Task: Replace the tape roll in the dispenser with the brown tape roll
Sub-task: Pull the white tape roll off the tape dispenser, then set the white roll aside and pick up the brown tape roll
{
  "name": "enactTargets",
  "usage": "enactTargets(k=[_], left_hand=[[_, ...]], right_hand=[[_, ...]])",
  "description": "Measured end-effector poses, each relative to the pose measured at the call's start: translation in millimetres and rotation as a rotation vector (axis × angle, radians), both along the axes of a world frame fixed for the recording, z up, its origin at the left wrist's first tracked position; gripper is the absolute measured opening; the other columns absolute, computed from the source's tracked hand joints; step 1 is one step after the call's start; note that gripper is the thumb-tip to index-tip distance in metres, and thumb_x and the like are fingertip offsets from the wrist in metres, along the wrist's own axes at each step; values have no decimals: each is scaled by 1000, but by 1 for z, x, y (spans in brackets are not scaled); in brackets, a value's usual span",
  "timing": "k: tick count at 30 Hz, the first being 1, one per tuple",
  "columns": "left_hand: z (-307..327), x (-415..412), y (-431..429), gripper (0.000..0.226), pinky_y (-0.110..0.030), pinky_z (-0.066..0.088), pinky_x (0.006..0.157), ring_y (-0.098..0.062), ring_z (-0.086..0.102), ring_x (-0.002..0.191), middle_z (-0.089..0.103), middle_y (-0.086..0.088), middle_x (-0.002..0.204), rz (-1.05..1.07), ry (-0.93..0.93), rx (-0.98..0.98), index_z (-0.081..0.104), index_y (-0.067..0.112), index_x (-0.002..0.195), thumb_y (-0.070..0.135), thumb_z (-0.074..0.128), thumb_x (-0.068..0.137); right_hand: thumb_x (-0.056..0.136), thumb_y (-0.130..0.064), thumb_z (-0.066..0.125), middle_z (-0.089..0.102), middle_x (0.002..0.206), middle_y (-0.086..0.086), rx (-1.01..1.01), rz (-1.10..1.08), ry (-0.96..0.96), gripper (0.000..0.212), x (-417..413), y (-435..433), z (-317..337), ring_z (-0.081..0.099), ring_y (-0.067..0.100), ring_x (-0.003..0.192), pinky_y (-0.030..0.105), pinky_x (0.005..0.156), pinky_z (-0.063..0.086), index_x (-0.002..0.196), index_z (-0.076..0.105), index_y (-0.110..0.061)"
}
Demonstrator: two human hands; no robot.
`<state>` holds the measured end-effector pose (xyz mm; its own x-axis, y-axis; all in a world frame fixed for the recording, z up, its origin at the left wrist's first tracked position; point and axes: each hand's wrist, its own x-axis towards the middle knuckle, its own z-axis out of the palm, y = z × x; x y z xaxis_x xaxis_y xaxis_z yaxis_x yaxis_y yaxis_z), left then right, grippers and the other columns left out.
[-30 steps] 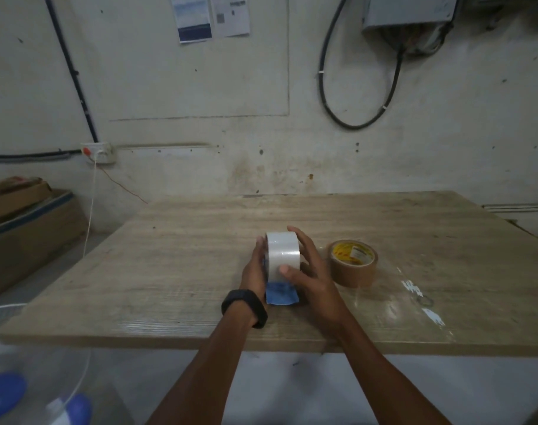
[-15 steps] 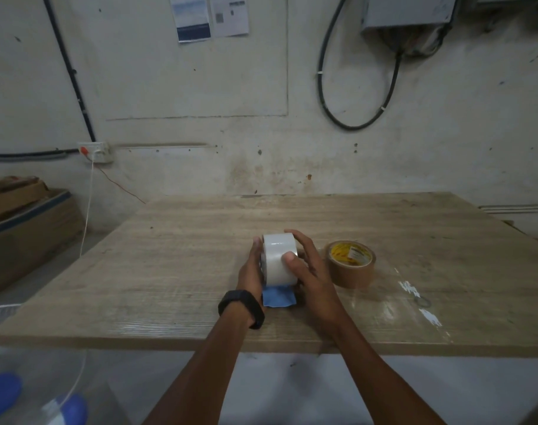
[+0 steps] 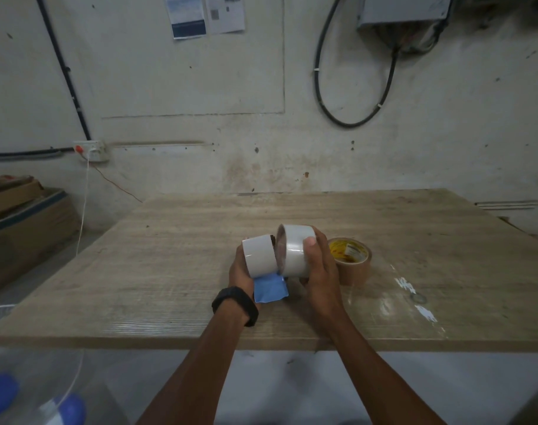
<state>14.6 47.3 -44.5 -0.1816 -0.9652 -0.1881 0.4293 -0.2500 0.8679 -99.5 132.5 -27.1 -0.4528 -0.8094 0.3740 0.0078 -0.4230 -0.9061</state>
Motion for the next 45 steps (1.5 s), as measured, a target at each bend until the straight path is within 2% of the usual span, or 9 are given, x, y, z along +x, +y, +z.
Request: enactTargets(k=[5, 9, 15, 21, 24, 27, 31, 40, 45], left_hand=[[1, 0, -5, 38, -33, 57, 59, -26, 69, 70, 72, -11, 89, -62, 113, 72, 72, 14, 95, 45, 50, 99], [-2, 0, -7, 39, -32, 58, 58, -26, 69, 71, 72, -11, 91, -89, 158, 75, 70, 13, 99, 45, 48, 101], [-7, 0, -11, 39, -35, 58, 66, -29, 70, 78, 73, -13, 94, -109, 170, 43, 73, 14, 100, 45, 50, 99], [-10, 0, -18, 37, -36, 61, 69, -30, 72, 79, 73, -9, 90, -132, 184, 97, 75, 18, 93, 40, 47, 102], [-12, 0, -21, 28, -40, 58, 78, -33, 71, 87, 71, -9, 94, -122, 183, 89, 74, 23, 94, 36, 51, 101], [-10, -2, -16, 39, -32, 60, 59, -26, 71, 64, 73, -11, 82, -169, 268, 95, 73, 12, 94, 42, 49, 100], [-4, -5, -8, 35, -32, 61, 56, -26, 69, 61, 70, -13, 80, -223, 381, 111, 68, 8, 97, 39, 51, 99], [-8, -5, -14, 36, -37, 60, 69, -29, 64, 80, 69, -13, 96, -251, 438, 156, 75, 11, 97, 43, 58, 94], [-7, -6, -11, 35, -37, 62, 68, -29, 65, 81, 69, -12, 99, -291, 447, 145, 72, 12, 103, 42, 59, 93]], right_hand=[[91, -59, 41, 64, 104, 0, -43, -85, -135, 44, -2, 1, 2, 67, 5, 80, 18, 53, 50, 120, 56, -30], [91, -53, 40, 65, 100, 3, -11, -28, -218, 33, 0, 4, 3, 68, 0, 72, 17, 51, 51, 106, 59, -31], [94, -58, 45, 69, 94, 12, 13, -6, -365, 52, 3, 6, 8, 67, 12, 71, 20, 46, 48, 111, 65, -13], [98, -56, 35, 69, 113, 22, -50, 313, -824, 56, -16, 16, 19, 68, 30, 97, 32, 66, 49, 113, 67, -12], [99, -57, 31, 70, 116, 23, -79, 378, -857, 62, -21, 18, 20, 69, 30, 102, 28, 59, 50, 122, 63, -9], [96, -58, 39, 65, 118, 25, -154, 405, -849, 61, -28, 18, 27, 67, 30, 85, 31, 61, 47, 126, 60, -9], [88, -56, 56, 59, 111, 22, -295, 425, -892, 62, -52, 13, 49, 60, 31, 83, 35, 68, 50, 134, 56, -16], [83, -54, 66, 58, 118, 14, -198, 19, -702, 47, -136, 5, 69, 60, 28, 89, 33, 65, 48, 110, 67, -16], [72, -60, 74, 64, 125, 0, 33, -559, -94, 72, -173, 2, 61, 66, 25, 106, 34, 66, 54, 130, 57, -21]])
